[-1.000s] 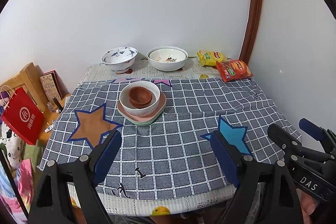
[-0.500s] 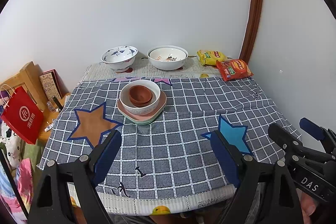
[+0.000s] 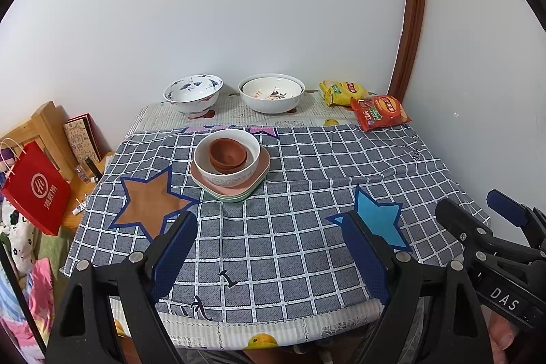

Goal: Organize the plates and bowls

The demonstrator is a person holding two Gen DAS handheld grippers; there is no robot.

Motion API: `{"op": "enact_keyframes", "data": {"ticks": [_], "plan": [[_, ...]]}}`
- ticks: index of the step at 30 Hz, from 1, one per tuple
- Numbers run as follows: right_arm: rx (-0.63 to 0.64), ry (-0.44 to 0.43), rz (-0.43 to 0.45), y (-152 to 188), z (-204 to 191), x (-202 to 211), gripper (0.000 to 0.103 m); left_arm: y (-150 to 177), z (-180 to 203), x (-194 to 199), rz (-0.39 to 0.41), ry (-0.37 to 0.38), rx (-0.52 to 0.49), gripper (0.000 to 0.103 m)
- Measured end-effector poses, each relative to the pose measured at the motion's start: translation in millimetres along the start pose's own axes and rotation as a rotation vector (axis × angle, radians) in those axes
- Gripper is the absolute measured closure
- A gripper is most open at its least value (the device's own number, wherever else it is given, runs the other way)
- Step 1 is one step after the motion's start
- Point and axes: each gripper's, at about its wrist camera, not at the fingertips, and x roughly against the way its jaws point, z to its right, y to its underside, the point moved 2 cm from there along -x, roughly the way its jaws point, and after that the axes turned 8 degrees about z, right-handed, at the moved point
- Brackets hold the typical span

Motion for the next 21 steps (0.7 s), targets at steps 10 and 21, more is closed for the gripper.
{"op": "enact_keyframes", "data": {"ticks": [10,21], "plan": [[-0.001,-0.001,0.003,0.5,0.0,1.2,0.011,0.0,0.1,0.2,0.0,-0.001,0.001,0.017],[0.002,-0.004,0.01,0.4,-2.0,4.2,0.011,0.1,-0.6,0.8,0.002,0.0,-0.001,0.017]]}}
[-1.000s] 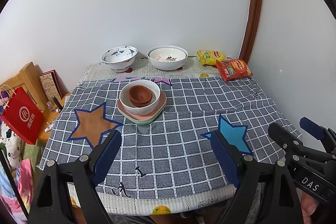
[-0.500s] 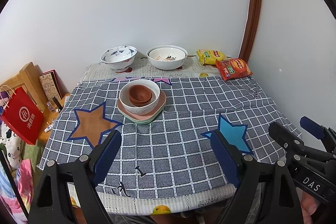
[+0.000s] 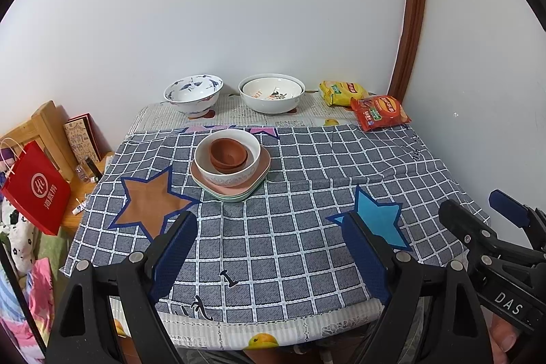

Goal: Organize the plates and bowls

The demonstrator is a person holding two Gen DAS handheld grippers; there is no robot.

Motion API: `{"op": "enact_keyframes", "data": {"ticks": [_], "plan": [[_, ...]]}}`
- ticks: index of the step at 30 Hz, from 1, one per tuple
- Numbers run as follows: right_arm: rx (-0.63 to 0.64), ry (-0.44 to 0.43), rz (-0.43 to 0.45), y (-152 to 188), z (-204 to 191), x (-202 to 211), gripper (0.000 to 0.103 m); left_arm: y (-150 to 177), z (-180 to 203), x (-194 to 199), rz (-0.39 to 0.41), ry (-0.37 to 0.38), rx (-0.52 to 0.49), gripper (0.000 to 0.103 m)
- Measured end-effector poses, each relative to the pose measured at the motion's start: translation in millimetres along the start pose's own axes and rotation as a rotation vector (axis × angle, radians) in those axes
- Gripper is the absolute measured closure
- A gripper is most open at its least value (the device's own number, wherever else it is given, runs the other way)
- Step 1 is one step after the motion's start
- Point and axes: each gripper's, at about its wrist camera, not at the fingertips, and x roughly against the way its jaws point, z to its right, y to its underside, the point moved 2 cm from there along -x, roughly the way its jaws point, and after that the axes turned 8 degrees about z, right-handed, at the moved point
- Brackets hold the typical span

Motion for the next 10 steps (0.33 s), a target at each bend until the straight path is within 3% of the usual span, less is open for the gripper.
{"op": "enact_keyframes", "data": {"ticks": [10], "plan": [[0.001,-0.005,0.009,-0.2,-1.7,3.1,0.011,-0.4,-3.1,-0.5,0.009,-0.002,-0.002,0.015]]}}
